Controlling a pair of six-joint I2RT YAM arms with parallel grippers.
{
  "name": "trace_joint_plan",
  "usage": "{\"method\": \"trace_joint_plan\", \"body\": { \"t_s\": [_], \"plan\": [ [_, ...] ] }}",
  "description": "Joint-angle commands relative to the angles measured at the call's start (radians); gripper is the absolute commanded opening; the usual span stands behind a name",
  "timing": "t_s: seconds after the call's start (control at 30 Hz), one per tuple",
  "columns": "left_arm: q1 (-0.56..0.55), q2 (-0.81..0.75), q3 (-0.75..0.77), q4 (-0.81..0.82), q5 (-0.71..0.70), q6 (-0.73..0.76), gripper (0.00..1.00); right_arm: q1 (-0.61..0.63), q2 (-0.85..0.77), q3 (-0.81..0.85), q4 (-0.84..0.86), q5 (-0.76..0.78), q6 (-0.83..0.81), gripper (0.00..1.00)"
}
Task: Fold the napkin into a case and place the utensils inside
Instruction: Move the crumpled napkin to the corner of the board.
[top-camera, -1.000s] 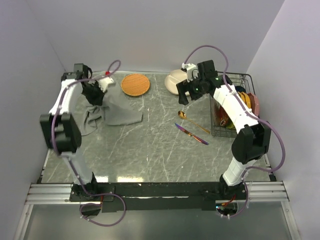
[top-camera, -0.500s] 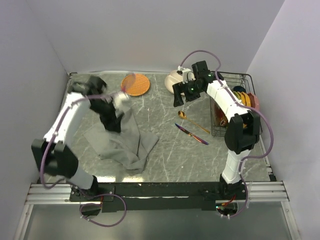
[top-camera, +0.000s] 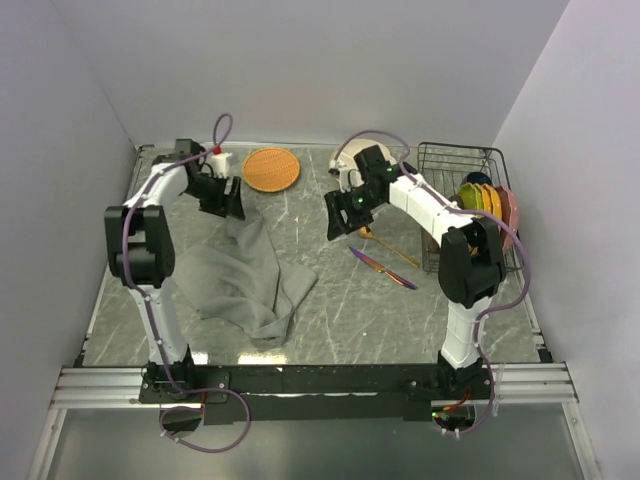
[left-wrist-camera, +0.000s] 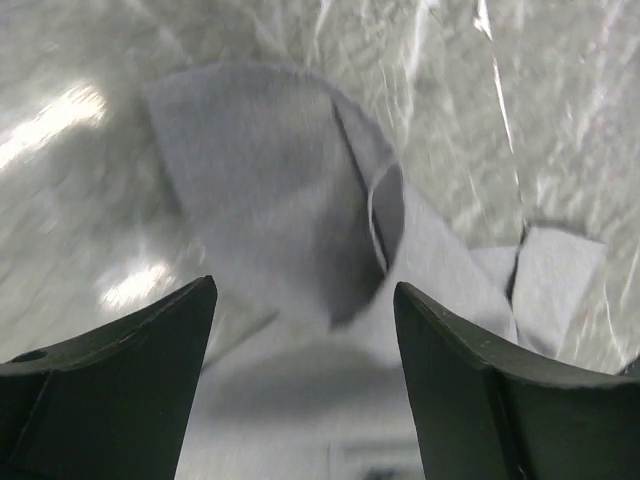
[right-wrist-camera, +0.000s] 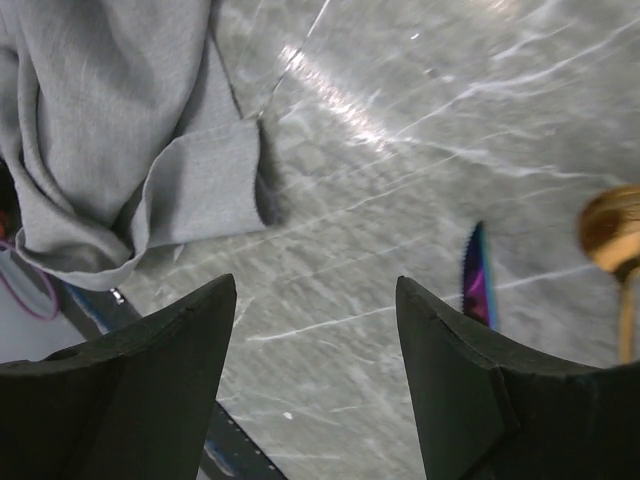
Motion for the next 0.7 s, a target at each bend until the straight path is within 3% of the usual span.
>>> {"method": "trace_joint_plan", "body": {
  "t_s": [0.0,0.1,0.2,0.23,0.27,0.57,0.67],
  "plan": [
    [-0.077,0.021,0.046,0.081,-0.031,-0.122,0.76,0.024,0.013,-0.052,0.068,-0.031,0.059,0.72],
    [-0.115,0.042,0.019,0.069,-0.057,-0.138,0.71,0.066,0.051,-0.043,0.066,-0.025,0.054,0.74],
    [-0.105,0.078,0.005,0.017,-0.046,-0.129,0.35,0.098,0.101,-0.011,0.054,-0.028,0.056,0.75],
    [-0.097,0.093,0.012,-0.036,-0.024,-0.115,0.09,0.107,0.114,-0.004,0.054,-0.036,0.057,0.75],
    [-0.088,0.090,0.006,-0.051,-0.002,-0.110,0.03,0.124,0.125,0.003,0.052,-0.039,0.059,0.75],
    [0.026,-0.062,-0.116,-0.068,0.004,-0.067,0.01,0.216,0.289,0.131,0.003,-0.057,0.004,0.72],
    [0.042,-0.094,-0.155,-0.055,-0.005,-0.070,0.01,0.225,0.342,0.184,-0.040,-0.054,-0.025,0.52]
  ]
}}
